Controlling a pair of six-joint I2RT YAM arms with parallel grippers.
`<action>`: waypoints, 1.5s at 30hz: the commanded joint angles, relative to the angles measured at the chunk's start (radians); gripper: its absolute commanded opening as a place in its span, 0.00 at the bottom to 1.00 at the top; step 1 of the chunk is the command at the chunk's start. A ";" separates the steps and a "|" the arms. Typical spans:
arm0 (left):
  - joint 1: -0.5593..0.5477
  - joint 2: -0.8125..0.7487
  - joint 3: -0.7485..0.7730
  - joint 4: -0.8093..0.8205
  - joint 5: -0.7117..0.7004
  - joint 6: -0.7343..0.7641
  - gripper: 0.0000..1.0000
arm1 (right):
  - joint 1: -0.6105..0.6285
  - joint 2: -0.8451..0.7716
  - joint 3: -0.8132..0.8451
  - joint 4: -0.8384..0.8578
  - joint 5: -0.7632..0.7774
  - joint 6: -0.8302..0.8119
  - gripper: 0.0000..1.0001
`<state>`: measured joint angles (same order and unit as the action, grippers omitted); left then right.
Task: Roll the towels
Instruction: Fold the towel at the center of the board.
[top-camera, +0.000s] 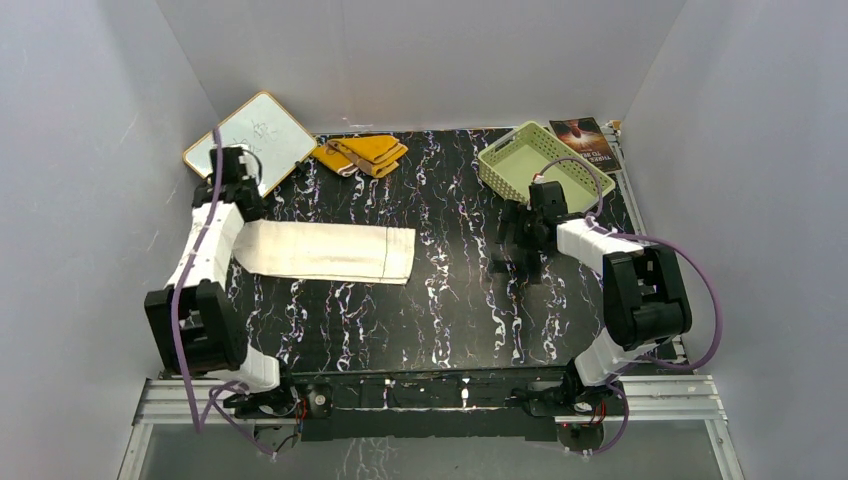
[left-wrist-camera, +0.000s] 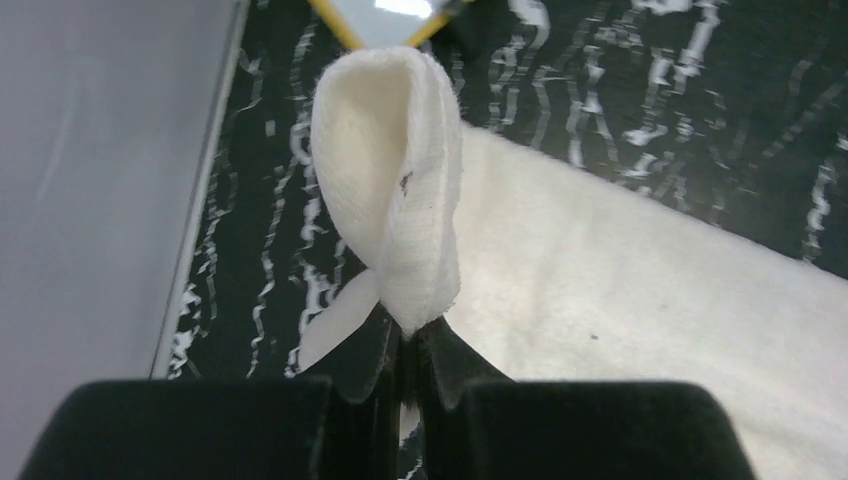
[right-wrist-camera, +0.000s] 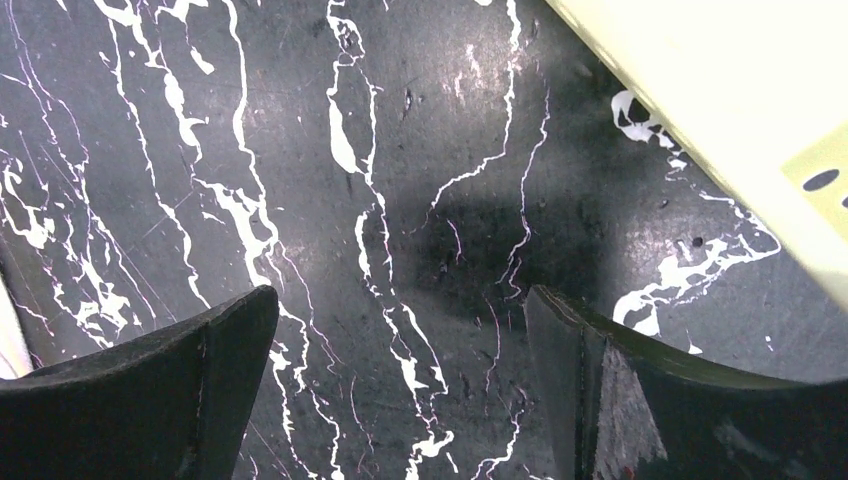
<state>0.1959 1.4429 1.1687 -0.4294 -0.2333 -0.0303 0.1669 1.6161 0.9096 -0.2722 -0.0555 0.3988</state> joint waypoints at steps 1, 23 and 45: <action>-0.112 0.101 0.128 -0.225 0.091 -0.012 0.00 | 0.008 -0.054 0.043 -0.009 0.024 0.002 0.94; -0.567 0.517 0.597 -0.554 0.445 -0.218 0.00 | 0.020 -0.090 0.032 -0.060 0.011 -0.003 0.97; -0.622 0.563 0.612 -0.566 0.516 -0.250 0.00 | 0.035 -0.070 0.023 -0.070 0.016 -0.003 0.98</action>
<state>-0.4213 2.0407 1.7729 -1.0180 0.2405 -0.2405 0.1967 1.5623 0.9119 -0.3454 -0.0513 0.3985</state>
